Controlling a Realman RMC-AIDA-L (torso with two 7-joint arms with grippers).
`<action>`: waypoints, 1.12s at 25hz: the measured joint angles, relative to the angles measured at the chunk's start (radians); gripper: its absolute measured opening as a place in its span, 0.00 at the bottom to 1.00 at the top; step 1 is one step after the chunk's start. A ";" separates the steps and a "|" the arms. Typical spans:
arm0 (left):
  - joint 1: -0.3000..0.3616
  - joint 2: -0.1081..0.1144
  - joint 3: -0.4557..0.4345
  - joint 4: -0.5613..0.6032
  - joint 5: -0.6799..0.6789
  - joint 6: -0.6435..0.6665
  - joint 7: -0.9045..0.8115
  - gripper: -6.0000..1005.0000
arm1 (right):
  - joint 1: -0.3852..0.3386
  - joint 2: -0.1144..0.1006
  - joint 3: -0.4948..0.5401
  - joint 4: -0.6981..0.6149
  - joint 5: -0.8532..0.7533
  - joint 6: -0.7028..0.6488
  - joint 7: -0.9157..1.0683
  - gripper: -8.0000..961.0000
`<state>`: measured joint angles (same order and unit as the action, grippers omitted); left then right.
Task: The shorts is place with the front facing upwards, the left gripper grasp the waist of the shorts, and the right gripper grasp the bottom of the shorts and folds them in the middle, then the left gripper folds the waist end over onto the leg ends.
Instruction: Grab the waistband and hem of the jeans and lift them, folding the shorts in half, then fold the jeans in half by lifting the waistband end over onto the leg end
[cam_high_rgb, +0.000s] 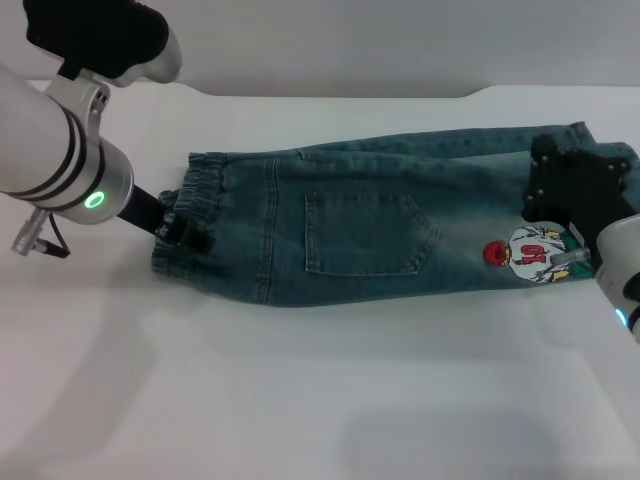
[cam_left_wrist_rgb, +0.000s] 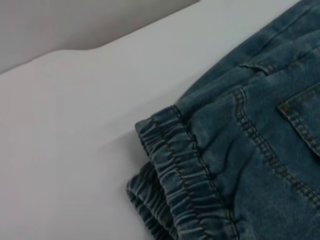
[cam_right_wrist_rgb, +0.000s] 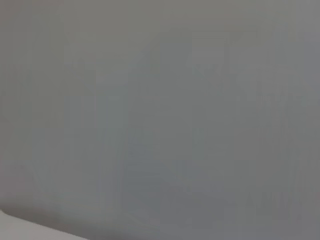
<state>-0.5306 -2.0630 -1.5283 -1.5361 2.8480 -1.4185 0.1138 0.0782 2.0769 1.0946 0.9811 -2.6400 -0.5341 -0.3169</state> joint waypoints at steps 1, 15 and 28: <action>-0.003 0.000 0.000 0.006 -0.002 -0.001 0.000 0.84 | -0.001 0.000 -0.002 -0.001 0.000 0.000 0.000 0.01; -0.036 0.000 0.002 0.129 -0.032 0.080 0.005 0.83 | -0.011 -0.004 -0.058 0.006 -0.007 0.000 -0.002 0.01; -0.094 0.003 -0.008 0.275 0.007 0.138 0.006 0.82 | -0.014 -0.006 -0.068 0.018 -0.009 0.000 -0.009 0.01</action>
<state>-0.6247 -2.0602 -1.5363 -1.2615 2.8554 -1.2800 0.1197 0.0641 2.0709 1.0264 0.9987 -2.6493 -0.5338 -0.3255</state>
